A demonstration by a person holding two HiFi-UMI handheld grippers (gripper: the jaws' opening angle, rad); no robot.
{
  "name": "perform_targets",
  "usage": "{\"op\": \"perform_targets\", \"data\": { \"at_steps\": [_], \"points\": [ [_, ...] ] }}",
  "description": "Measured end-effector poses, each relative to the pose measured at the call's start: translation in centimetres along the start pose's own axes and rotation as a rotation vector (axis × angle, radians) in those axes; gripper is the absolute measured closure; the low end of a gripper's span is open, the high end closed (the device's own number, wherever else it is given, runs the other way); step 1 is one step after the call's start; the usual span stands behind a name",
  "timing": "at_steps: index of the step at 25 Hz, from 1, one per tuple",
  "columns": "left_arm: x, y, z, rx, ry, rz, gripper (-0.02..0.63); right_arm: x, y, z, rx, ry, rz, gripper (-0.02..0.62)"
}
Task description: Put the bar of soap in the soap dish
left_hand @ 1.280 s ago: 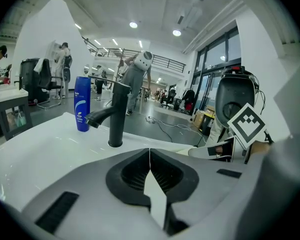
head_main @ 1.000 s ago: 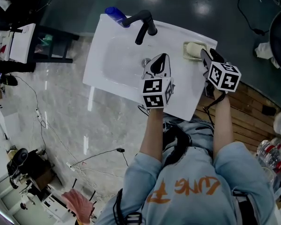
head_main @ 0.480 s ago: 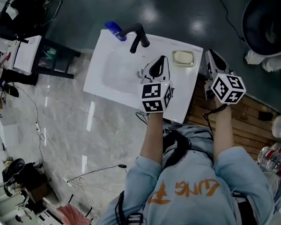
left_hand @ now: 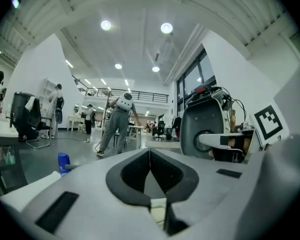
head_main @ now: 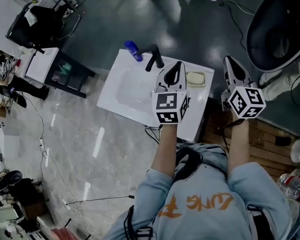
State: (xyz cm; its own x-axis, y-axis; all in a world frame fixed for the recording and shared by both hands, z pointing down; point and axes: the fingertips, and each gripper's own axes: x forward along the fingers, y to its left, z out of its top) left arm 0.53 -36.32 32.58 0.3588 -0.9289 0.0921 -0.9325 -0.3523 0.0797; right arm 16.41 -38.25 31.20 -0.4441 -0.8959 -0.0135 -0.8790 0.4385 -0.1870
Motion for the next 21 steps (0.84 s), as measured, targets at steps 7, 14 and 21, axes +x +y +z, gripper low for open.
{"op": "perform_targets", "data": {
  "at_steps": [7,14,21],
  "points": [
    [0.4,-1.6,1.6,0.04,-0.027,-0.028,0.583,-0.6,0.2,0.4,-0.019,0.004,0.014,0.566],
    [1.0,-2.5,1.6,0.052,-0.023,-0.049,0.583,-0.9,-0.4,1.2,-0.033,-0.008,0.011,0.566],
    [1.5,-1.2,1.2,0.037,-0.023,-0.031,0.583,0.0,-0.4,0.9,-0.052,-0.003,0.018,0.566]
  ]
}}
